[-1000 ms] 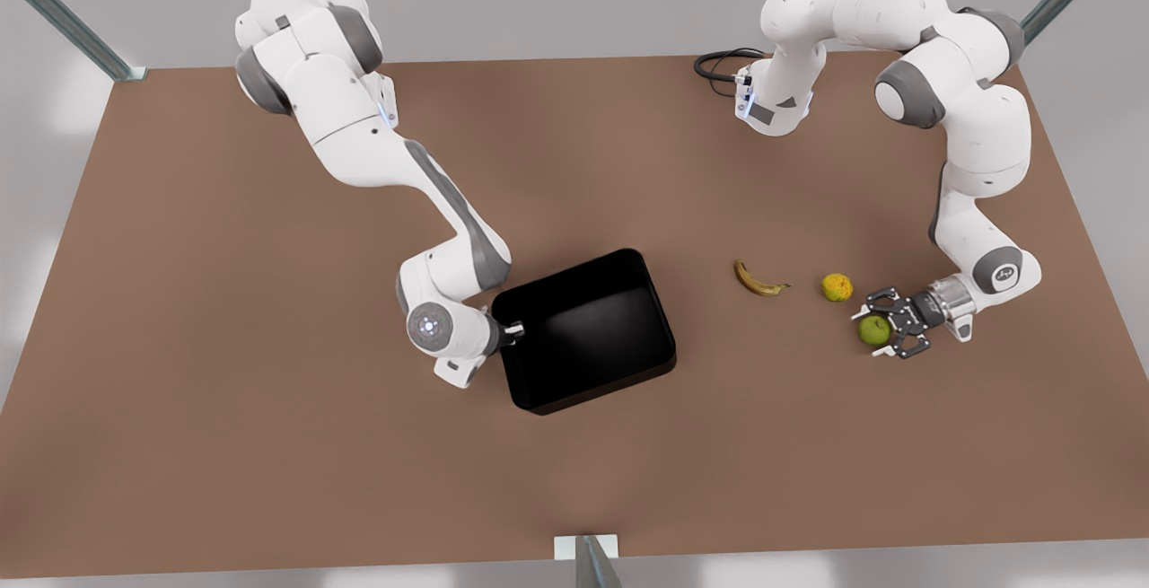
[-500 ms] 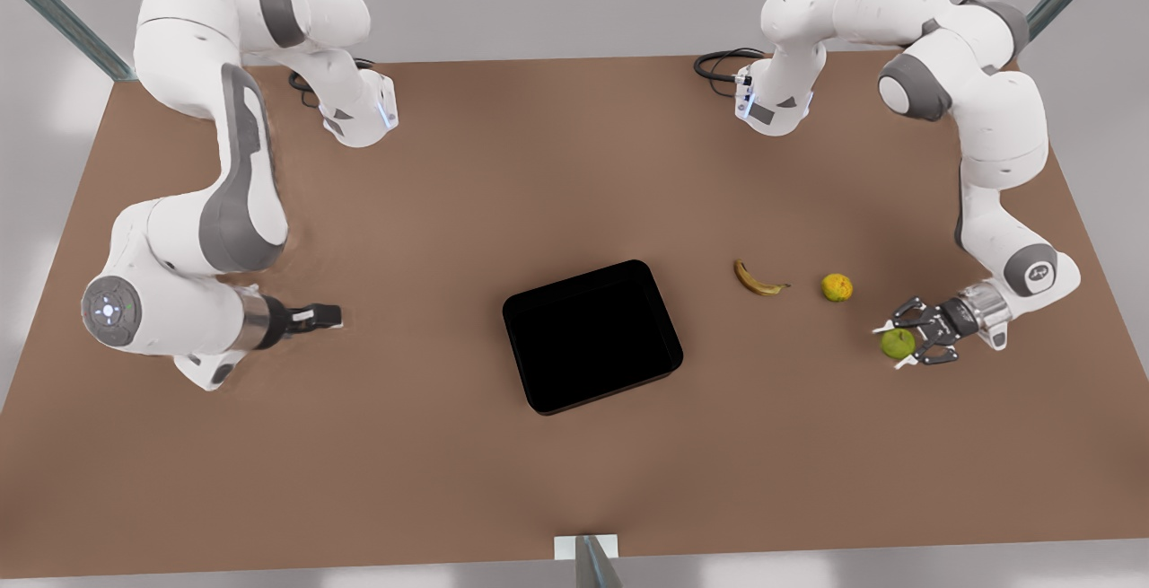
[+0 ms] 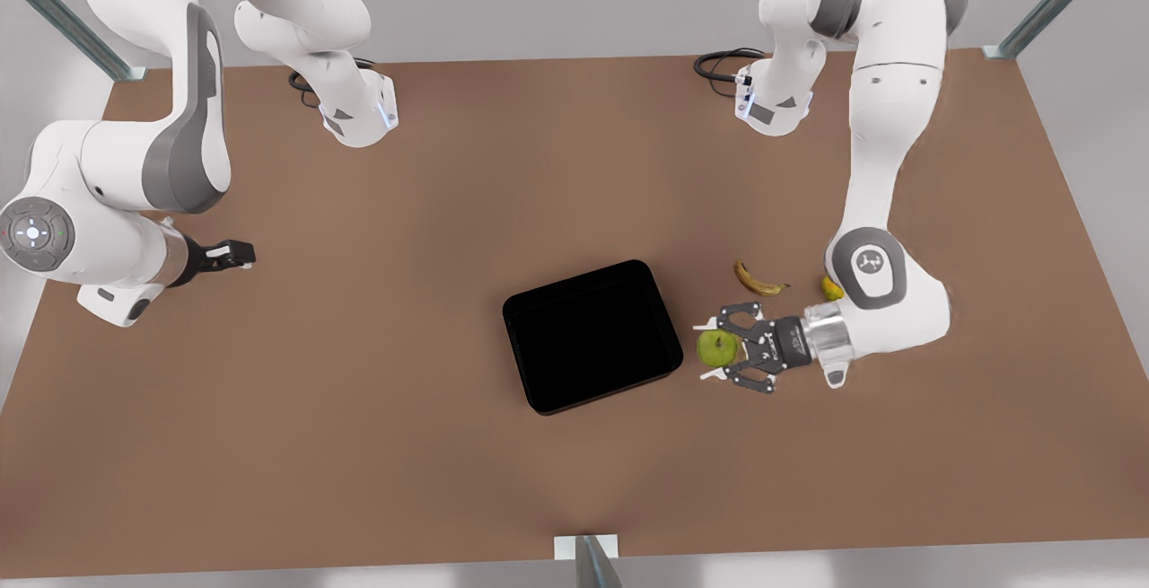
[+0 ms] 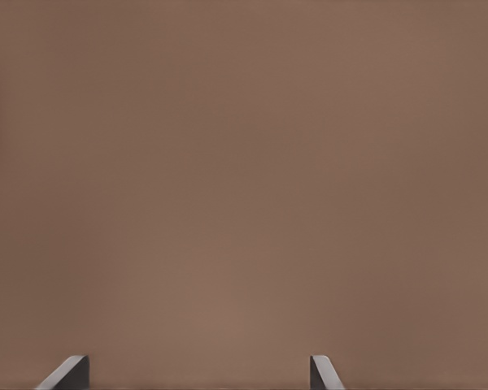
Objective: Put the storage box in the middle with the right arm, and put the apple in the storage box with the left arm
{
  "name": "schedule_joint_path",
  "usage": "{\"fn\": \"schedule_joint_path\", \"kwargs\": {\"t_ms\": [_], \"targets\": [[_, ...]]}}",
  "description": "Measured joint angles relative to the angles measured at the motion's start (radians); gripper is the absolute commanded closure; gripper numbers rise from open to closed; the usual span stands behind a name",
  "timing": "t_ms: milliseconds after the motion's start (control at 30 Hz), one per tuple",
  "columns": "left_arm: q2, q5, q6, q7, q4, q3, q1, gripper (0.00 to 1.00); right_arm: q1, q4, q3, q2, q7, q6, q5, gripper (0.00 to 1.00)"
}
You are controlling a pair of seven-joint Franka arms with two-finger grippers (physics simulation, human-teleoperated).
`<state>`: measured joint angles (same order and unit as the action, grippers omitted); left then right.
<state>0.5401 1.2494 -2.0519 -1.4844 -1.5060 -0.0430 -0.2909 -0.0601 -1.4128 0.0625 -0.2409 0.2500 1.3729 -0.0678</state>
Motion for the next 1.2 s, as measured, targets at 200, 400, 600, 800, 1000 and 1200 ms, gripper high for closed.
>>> {"fn": "schedule_joint_path", "kwargs": {"t_ms": [200, 400, 600, 800, 1000, 1200], "targets": [[0.079, -0.262, -0.205, -0.177, 0.012, 0.000, -0.268, 0.79, -0.001, -0.003, -0.001, -0.001, -0.002, 0.000, 0.000, 0.00], [0.156, -0.399, -0.268, -0.180, 0.033, -0.001, -0.342, 0.00, -0.001, -0.003, -0.001, 0.000, 0.000, -0.001, 0.002, 0.00], [0.150, -0.402, -0.254, -0.181, 0.035, -0.006, -0.344, 0.00, -0.001, -0.003, -0.001, -0.002, 0.000, -0.001, 0.002, 0.00], [-0.061, -0.563, 0.092, 0.020, 0.073, -0.250, -0.316, 0.00, -0.001, -0.005, -0.001, -0.002, 0.000, -0.002, 0.002, 0.00], [-0.325, -0.784, 0.512, 1.086, 0.055, -0.465, -0.085, 0.00, -0.001, -0.009, -0.001, -0.002, 0.000, -0.002, 0.002, 0.00], [-0.508, -1.132, 0.524, 1.490, -0.091, -0.070, 0.051, 0.00, -0.001, -0.011, -0.001, -0.002, 0.000, -0.002, 0.002, 0.00]]}}
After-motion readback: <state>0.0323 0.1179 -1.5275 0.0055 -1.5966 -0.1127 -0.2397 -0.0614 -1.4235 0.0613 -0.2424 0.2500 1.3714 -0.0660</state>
